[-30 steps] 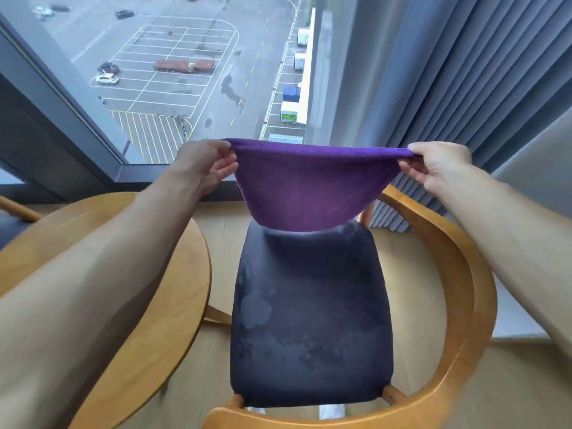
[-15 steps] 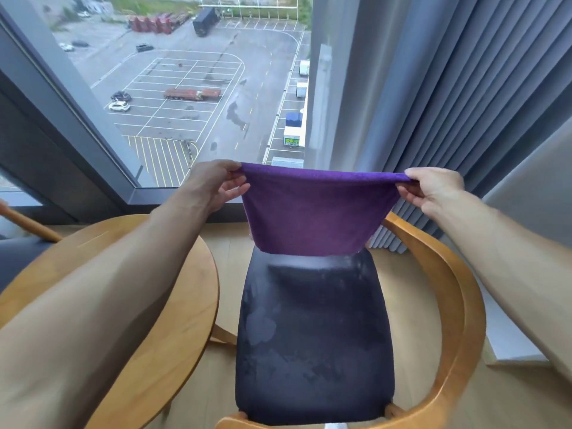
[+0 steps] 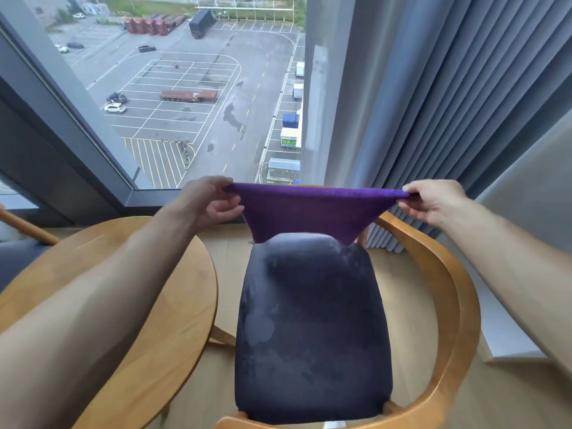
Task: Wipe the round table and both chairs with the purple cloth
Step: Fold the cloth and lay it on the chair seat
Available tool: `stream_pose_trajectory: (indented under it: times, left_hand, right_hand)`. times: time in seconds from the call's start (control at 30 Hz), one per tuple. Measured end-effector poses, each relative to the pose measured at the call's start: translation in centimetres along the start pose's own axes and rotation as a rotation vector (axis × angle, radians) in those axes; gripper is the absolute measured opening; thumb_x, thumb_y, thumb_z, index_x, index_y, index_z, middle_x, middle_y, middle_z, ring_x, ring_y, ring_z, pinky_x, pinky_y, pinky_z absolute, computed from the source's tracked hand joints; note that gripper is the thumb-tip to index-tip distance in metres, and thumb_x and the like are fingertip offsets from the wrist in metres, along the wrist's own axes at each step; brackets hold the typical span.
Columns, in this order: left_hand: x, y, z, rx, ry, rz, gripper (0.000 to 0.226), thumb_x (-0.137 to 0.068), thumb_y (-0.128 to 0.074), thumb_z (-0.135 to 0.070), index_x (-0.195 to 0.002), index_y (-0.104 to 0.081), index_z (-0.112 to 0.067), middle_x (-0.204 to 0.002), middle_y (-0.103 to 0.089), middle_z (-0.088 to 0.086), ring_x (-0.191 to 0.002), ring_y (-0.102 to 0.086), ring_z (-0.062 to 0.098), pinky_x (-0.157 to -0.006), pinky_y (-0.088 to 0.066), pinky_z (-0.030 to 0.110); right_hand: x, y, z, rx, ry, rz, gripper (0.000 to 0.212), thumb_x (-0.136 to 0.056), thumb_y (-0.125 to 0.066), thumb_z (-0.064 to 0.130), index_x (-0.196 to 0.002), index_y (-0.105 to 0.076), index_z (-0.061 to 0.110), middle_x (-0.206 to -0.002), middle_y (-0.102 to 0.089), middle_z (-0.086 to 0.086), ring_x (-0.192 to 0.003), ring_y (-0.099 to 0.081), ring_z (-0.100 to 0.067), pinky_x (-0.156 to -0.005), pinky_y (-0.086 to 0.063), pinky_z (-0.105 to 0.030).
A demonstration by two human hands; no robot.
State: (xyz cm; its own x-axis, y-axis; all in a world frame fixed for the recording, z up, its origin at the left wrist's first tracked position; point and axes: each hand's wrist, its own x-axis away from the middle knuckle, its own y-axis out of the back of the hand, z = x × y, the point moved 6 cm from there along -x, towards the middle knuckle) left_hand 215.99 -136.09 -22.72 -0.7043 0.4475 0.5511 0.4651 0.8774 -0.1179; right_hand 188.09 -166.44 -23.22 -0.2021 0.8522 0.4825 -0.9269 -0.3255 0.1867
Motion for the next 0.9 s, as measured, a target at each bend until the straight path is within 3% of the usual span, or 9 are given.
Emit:
stream_pose_trajectory:
  times: [0.07, 0.2, 0.3, 0.4, 0.5, 0.6, 0.7, 0.83, 0.9]
  left_hand:
    - [1.2, 1.0, 3.4, -0.068, 0.06, -0.015, 0.005, -0.097, -0.055, -0.009, -0.092, -0.056, -0.007, -0.082, -0.061, 0.012, -0.073, -0.063, 0.023, -0.063, -0.062, 0.037]
    - [2.6, 3.6, 12.4, -0.125, 0.236, -0.086, 0.008, -0.095, -0.055, -0.003, -0.088, -0.055, -0.004, -0.088, -0.059, 0.017, -0.082, -0.062, 0.026, -0.078, -0.058, 0.043]
    - [3.7, 5.3, 18.6, -0.173, 0.404, -0.122, 0.007, -0.094, -0.054, 0.0, -0.087, -0.054, -0.001, -0.089, -0.057, 0.019, -0.08, -0.062, 0.028, -0.073, -0.059, 0.041]
    - [4.6, 6.8, 22.5, -0.239, 0.515, -0.152, 0.005, -0.093, -0.055, 0.002, -0.088, -0.054, 0.001, -0.094, -0.057, 0.021, -0.079, -0.063, 0.029, -0.075, -0.057, 0.042]
    - [4.9, 7.7, 24.5, -0.261, 0.586, -0.168, 0.003, -0.093, -0.057, 0.001, -0.094, -0.056, 0.003, -0.103, -0.06, 0.024, -0.086, -0.064, 0.031, -0.071, -0.057, 0.042]
    - [3.6, 7.8, 25.1, -0.262, 0.606, -0.179, 0.013, -0.094, -0.058, -0.002, -0.106, -0.058, 0.004, -0.104, -0.062, 0.024, -0.088, -0.066, 0.031, -0.063, -0.058, 0.04]
    - [0.9, 6.8, 24.7, -0.235, 0.586, -0.174, 0.009, -0.097, -0.056, -0.004, -0.102, -0.057, 0.003, -0.096, -0.061, 0.021, -0.078, -0.065, 0.027, -0.049, -0.06, 0.037]
    - [-4.5, 5.0, 23.9, -0.166, 0.518, -0.202, 0.015, -0.101, -0.053, -0.005, -0.087, -0.055, 0.0, -0.086, -0.059, 0.017, -0.074, -0.061, 0.023, -0.045, -0.057, 0.033]
    - [-7.6, 4.1, 24.0, -0.135, 0.494, -0.214, 0.017, -0.101, -0.051, -0.005, -0.085, -0.054, -0.002, -0.084, -0.056, 0.014, -0.071, -0.059, 0.02, -0.045, -0.056, 0.03]
  right_hand:
    - [0.3, 1.0, -3.4, 0.095, -0.086, 0.007, 0.01, -0.086, -0.061, -0.005, -0.08, -0.06, 0.003, -0.077, -0.067, -0.017, -0.045, -0.066, -0.017, -0.039, -0.054, -0.024]
    - [1.2, 2.4, -12.7, 0.293, -0.334, 0.071, 0.012, -0.09, -0.058, -0.006, -0.08, -0.057, 0.0, -0.062, -0.063, -0.015, -0.031, -0.059, -0.014, -0.035, -0.052, -0.025]
    - [2.4, 2.9, -18.9, 0.388, -0.482, 0.124, 0.016, -0.092, -0.054, -0.007, -0.077, -0.054, -0.002, -0.069, -0.058, -0.017, -0.033, -0.059, -0.017, -0.032, -0.049, -0.025]
    - [3.3, 3.6, -23.2, 0.477, -0.598, 0.149, 0.015, -0.093, -0.054, -0.006, -0.078, -0.055, -0.005, -0.073, -0.057, -0.017, -0.052, -0.062, -0.022, -0.031, -0.049, -0.027]
    - [3.1, 4.1, -25.7, 0.514, -0.674, 0.162, 0.014, -0.092, -0.057, -0.005, -0.078, -0.056, -0.005, -0.074, -0.058, -0.016, -0.036, -0.062, -0.02, -0.033, -0.051, -0.028]
    - [1.8, 3.7, -26.4, 0.491, -0.674, 0.149, 0.009, -0.092, -0.058, -0.003, -0.083, -0.058, -0.004, -0.073, -0.061, -0.016, -0.033, -0.061, -0.018, -0.035, -0.053, -0.029]
    - [-0.5, 1.9, -25.6, 0.344, -0.595, 0.132, 0.006, -0.092, -0.061, -0.003, -0.086, -0.06, -0.004, -0.075, -0.063, -0.017, -0.038, -0.064, -0.019, -0.036, -0.054, -0.028]
    - [-4.8, -1.6, -24.2, 0.112, -0.443, 0.126, 0.006, -0.087, -0.064, -0.011, -0.085, -0.059, -0.007, -0.083, -0.063, -0.02, -0.067, -0.068, -0.026, -0.05, -0.06, -0.029]
    - [-7.3, -3.4, -24.2, 0.064, -0.398, 0.133, 0.008, -0.085, -0.064, -0.015, -0.085, -0.059, -0.01, -0.086, -0.063, -0.021, -0.073, -0.068, -0.028, -0.053, -0.061, -0.029]
